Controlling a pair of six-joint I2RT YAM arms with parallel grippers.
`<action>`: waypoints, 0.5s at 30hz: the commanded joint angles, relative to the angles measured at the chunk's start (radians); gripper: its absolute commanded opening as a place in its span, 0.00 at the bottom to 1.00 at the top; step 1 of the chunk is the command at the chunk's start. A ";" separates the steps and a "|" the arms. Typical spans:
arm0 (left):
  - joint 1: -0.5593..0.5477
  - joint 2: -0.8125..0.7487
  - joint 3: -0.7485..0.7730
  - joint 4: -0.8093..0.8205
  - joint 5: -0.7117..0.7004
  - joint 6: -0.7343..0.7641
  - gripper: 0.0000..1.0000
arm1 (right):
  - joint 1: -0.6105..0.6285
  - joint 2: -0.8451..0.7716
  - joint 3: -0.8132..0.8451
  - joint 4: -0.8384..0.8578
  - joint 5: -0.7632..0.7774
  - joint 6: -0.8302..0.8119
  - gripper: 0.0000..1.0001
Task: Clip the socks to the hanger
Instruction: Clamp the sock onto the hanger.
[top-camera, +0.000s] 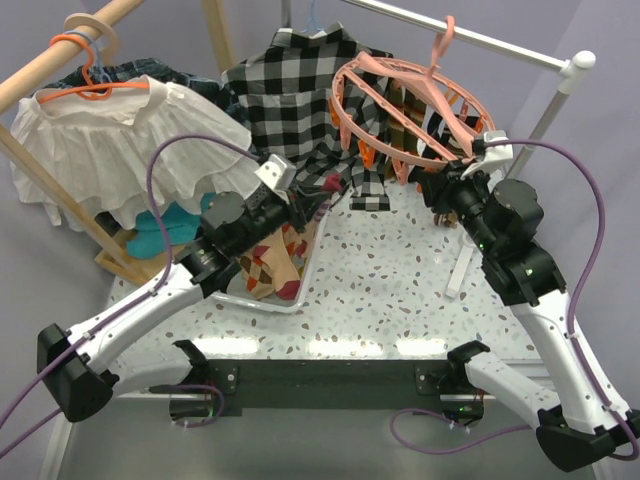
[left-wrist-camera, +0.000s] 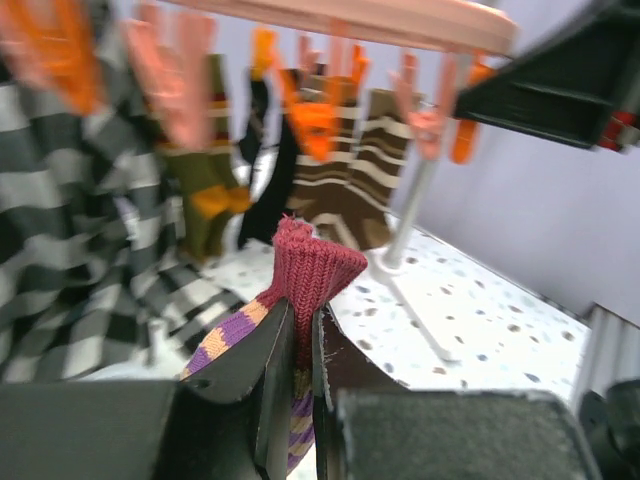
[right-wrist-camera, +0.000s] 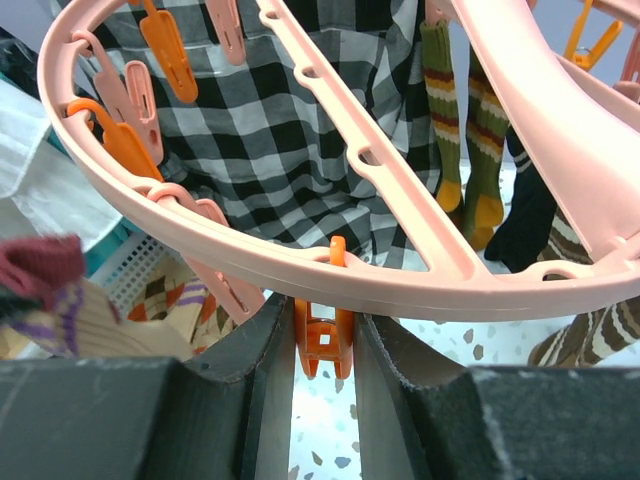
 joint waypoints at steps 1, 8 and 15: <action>-0.113 0.077 -0.001 0.234 0.084 0.033 0.00 | 0.003 0.005 0.052 0.013 -0.027 0.017 0.00; -0.213 0.300 0.000 0.522 0.090 0.003 0.00 | 0.003 0.003 0.049 0.024 -0.052 0.048 0.00; -0.231 0.469 0.091 0.616 0.105 -0.043 0.00 | 0.003 0.000 0.048 0.035 -0.073 0.073 0.00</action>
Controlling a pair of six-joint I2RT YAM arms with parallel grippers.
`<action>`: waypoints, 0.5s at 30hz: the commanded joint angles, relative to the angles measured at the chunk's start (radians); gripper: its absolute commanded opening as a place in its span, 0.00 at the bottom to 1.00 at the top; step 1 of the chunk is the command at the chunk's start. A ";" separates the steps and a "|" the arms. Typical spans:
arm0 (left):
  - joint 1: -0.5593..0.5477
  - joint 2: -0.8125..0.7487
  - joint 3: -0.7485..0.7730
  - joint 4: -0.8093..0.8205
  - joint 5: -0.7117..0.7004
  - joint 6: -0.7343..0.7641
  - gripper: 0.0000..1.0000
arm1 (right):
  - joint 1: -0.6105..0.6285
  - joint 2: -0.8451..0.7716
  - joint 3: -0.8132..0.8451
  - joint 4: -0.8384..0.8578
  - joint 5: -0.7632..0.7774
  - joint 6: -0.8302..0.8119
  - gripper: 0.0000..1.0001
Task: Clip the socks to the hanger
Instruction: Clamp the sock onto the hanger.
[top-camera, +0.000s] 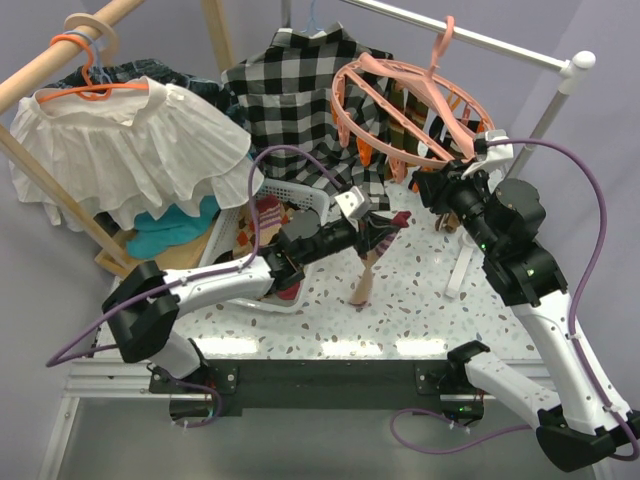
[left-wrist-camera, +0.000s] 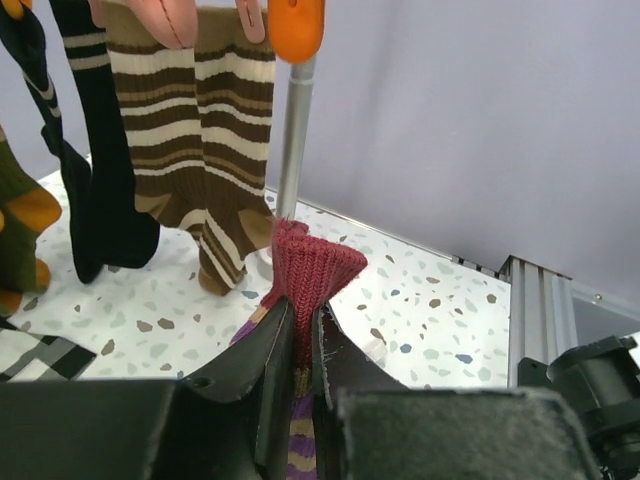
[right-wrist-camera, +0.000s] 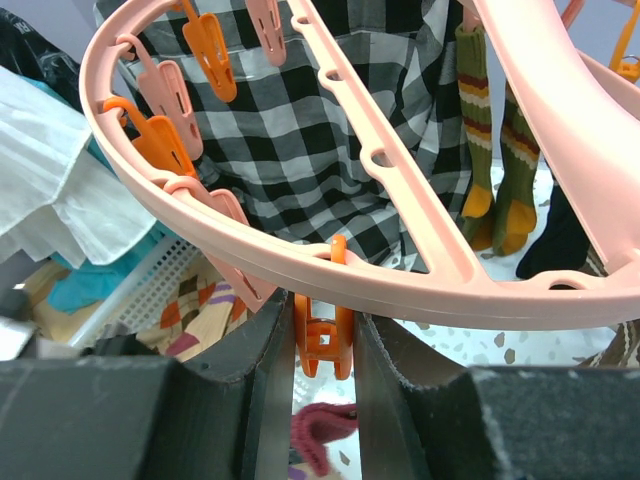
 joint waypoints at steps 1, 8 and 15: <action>-0.005 0.060 0.090 0.178 0.012 -0.037 0.00 | 0.003 0.001 0.033 0.034 -0.027 0.026 0.00; -0.005 0.112 0.154 0.219 0.013 -0.069 0.00 | 0.003 -0.010 0.004 0.040 -0.033 0.031 0.00; -0.005 0.135 0.174 0.242 0.018 -0.104 0.00 | 0.004 -0.018 -0.020 0.045 -0.050 0.031 0.00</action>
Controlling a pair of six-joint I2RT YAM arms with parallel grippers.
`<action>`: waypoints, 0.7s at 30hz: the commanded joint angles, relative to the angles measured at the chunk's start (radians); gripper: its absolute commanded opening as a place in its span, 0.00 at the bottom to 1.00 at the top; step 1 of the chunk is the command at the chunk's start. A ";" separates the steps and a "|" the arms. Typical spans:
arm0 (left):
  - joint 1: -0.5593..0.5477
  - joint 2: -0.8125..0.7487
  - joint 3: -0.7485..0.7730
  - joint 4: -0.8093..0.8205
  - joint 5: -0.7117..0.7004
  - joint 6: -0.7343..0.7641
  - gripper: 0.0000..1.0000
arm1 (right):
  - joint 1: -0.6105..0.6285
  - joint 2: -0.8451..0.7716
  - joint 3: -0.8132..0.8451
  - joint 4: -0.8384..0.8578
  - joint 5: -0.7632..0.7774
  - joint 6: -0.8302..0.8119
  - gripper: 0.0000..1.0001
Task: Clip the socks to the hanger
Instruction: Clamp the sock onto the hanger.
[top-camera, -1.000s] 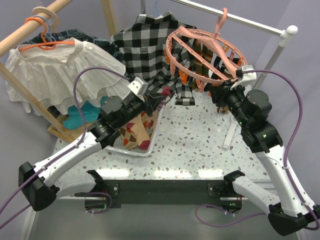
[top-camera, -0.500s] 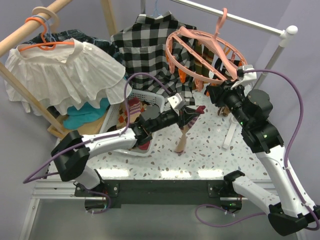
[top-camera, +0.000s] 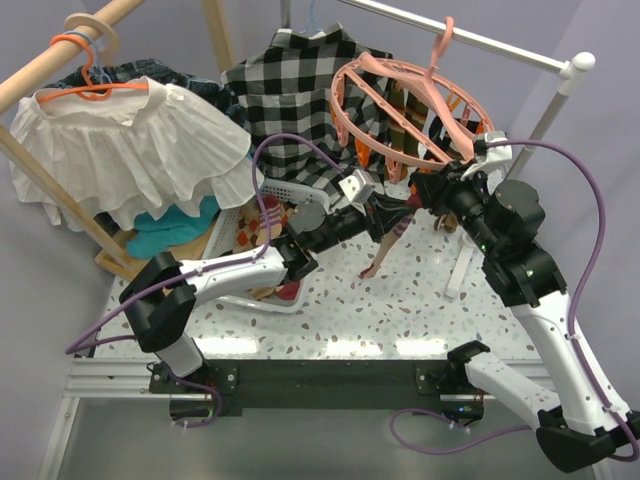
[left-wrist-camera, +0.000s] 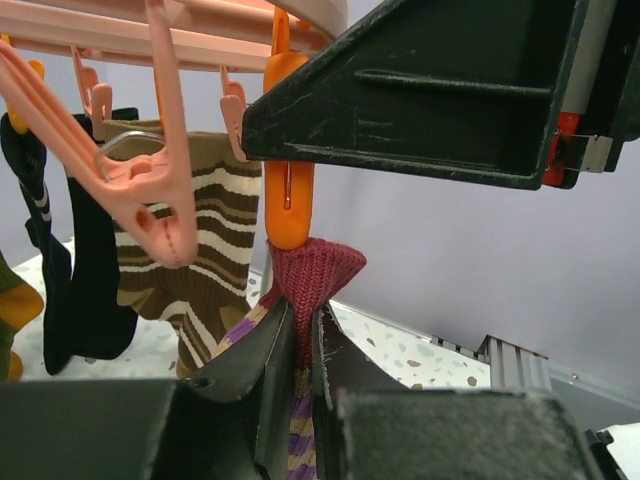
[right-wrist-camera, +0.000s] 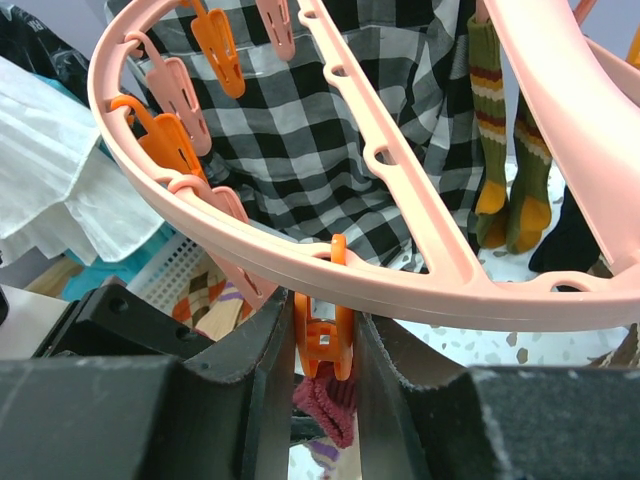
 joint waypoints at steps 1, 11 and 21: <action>-0.003 0.020 0.046 0.092 0.010 -0.035 0.00 | 0.003 -0.013 -0.010 0.038 -0.025 0.009 0.00; -0.003 0.036 0.065 0.098 0.000 -0.037 0.00 | 0.003 -0.013 -0.012 0.033 -0.031 0.006 0.00; -0.003 0.020 0.046 0.095 -0.019 -0.032 0.00 | 0.004 -0.018 0.008 -0.003 0.037 -0.034 0.00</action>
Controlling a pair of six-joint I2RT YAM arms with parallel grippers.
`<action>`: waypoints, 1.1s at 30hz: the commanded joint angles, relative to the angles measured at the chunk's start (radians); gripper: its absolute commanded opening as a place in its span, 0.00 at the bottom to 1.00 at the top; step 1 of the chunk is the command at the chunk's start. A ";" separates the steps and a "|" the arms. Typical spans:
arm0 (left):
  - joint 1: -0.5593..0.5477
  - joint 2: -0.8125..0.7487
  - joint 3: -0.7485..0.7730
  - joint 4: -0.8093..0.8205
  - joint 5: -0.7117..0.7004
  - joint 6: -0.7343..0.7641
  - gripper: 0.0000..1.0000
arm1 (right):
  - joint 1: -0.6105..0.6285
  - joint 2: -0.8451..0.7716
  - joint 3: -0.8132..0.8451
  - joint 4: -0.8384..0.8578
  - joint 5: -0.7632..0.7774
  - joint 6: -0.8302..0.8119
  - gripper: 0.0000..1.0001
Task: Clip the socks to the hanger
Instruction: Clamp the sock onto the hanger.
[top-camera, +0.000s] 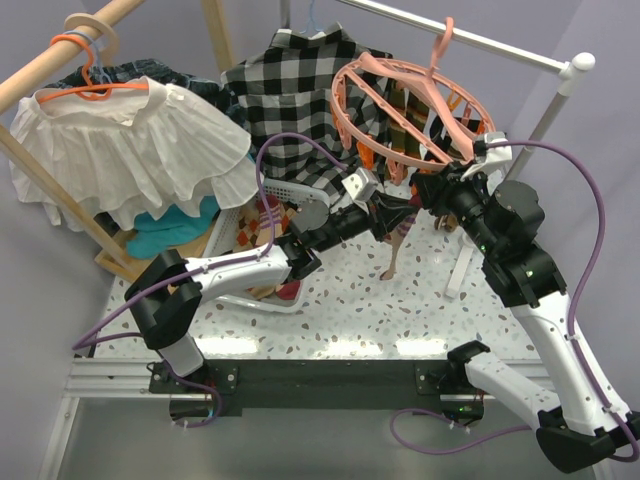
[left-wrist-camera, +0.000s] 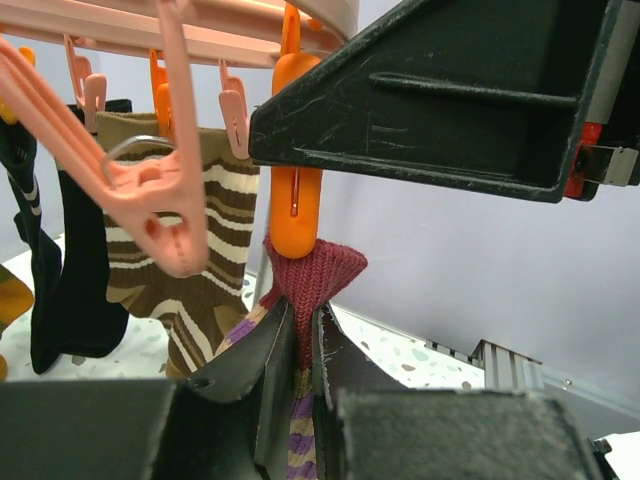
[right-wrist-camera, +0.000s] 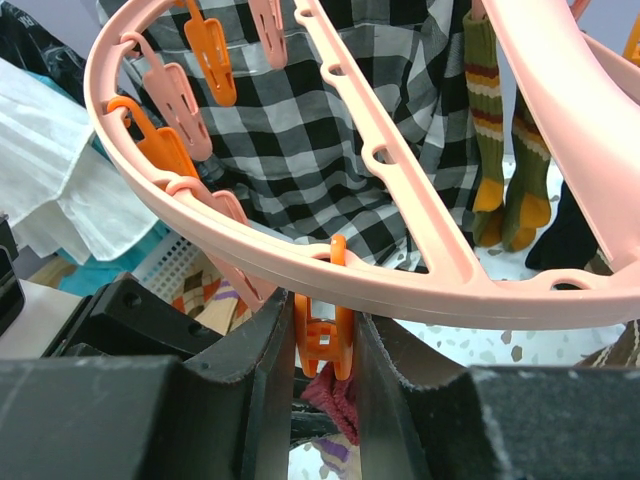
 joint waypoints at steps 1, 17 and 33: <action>-0.003 -0.015 0.021 0.080 -0.024 -0.002 0.00 | 0.003 -0.013 0.019 -0.004 0.032 -0.028 0.00; -0.002 -0.014 0.032 0.091 -0.046 0.016 0.00 | 0.003 -0.013 0.013 -0.011 0.006 -0.010 0.00; -0.002 0.014 0.090 0.094 -0.038 0.015 0.00 | 0.004 -0.002 -0.004 0.015 -0.049 0.036 0.00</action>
